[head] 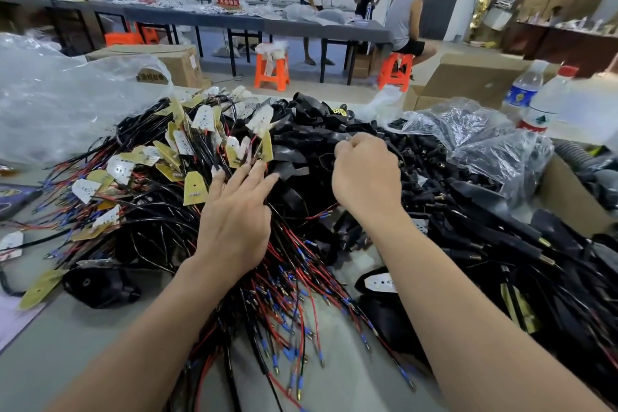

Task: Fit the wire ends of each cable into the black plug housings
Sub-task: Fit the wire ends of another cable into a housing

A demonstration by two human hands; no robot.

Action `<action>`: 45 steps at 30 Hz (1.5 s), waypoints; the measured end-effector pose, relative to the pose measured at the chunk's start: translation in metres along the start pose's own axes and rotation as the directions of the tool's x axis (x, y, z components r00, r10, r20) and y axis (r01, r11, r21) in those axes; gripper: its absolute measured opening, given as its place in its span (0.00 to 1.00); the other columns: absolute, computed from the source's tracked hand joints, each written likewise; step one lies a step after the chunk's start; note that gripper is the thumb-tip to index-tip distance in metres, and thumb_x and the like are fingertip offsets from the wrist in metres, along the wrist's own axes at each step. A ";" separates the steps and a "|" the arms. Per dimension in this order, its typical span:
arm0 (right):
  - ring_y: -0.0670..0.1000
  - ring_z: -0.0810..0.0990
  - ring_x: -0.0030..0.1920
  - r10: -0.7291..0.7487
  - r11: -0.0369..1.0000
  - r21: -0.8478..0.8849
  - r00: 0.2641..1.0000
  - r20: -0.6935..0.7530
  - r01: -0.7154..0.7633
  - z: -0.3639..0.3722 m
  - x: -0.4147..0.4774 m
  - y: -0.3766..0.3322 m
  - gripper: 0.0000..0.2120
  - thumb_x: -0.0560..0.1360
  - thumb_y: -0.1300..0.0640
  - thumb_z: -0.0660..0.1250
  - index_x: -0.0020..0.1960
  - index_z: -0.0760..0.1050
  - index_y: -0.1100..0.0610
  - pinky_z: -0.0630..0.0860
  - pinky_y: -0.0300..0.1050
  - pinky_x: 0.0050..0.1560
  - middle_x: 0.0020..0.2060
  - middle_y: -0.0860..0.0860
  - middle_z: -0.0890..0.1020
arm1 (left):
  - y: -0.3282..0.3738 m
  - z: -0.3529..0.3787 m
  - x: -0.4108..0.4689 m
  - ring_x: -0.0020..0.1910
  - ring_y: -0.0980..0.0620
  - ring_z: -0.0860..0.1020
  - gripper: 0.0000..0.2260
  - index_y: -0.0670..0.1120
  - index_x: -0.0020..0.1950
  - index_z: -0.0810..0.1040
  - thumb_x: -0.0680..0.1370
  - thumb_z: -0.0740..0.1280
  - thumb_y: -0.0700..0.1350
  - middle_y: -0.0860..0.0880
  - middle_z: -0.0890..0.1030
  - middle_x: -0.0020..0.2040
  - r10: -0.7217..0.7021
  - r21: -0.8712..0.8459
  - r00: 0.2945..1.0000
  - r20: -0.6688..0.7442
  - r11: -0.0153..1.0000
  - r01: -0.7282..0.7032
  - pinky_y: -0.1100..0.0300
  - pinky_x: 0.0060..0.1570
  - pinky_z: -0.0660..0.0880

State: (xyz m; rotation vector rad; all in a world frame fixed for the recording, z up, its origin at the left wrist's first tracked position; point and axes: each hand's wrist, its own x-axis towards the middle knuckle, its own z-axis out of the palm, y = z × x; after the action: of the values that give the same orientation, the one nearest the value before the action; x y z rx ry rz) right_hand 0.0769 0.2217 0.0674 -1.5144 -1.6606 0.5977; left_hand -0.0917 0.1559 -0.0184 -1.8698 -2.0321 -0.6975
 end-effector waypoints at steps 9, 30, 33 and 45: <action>0.50 0.68 0.25 0.075 0.548 0.799 0.966 0.248 -0.248 -0.019 -0.014 0.026 0.13 0.82 0.63 0.60 0.42 0.80 0.60 0.67 0.41 0.27 0.25 0.51 0.70 | 0.016 -0.004 0.005 0.77 0.44 0.66 0.26 0.43 0.76 0.72 0.80 0.65 0.53 0.44 0.71 0.77 -0.164 -0.045 0.985 -0.053 0.986 0.162 0.48 0.78 0.58; 0.53 0.83 0.29 0.081 0.602 0.757 0.963 0.258 -0.254 -0.020 -0.028 0.063 0.09 0.85 0.63 0.57 0.49 0.72 0.59 0.79 0.42 0.29 0.34 0.58 0.84 | 0.056 -0.031 0.021 0.42 0.56 0.82 0.19 0.52 0.48 0.87 0.74 0.63 0.63 0.57 0.85 0.40 0.152 -0.758 0.880 0.449 0.587 0.285 0.55 0.50 0.76; 0.53 0.81 0.25 0.074 0.598 0.759 0.961 0.268 -0.257 -0.015 -0.032 0.068 0.07 0.86 0.64 0.55 0.51 0.70 0.61 0.77 0.42 0.25 0.31 0.56 0.82 | 0.033 -0.031 0.037 0.47 0.61 0.82 0.10 0.60 0.52 0.87 0.76 0.68 0.57 0.58 0.87 0.47 -0.077 -0.678 0.981 0.179 0.713 0.180 0.69 0.45 0.75; 0.54 0.82 0.32 -0.064 0.588 0.778 0.946 0.317 -0.221 -0.013 -0.047 0.078 0.11 0.80 0.73 0.62 0.48 0.70 0.58 0.80 0.42 0.33 0.35 0.58 0.82 | 0.016 0.013 0.056 0.51 0.39 0.80 0.15 0.46 0.67 0.81 0.81 0.67 0.44 0.45 0.84 0.52 -0.044 0.105 0.995 -0.091 0.993 0.054 0.47 0.54 0.69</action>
State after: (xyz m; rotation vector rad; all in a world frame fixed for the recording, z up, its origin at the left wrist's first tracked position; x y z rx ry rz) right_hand 0.1329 0.1878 0.0025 -0.8132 -1.2170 1.4849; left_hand -0.0810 0.2105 0.0019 -1.7049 -2.0243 -0.6577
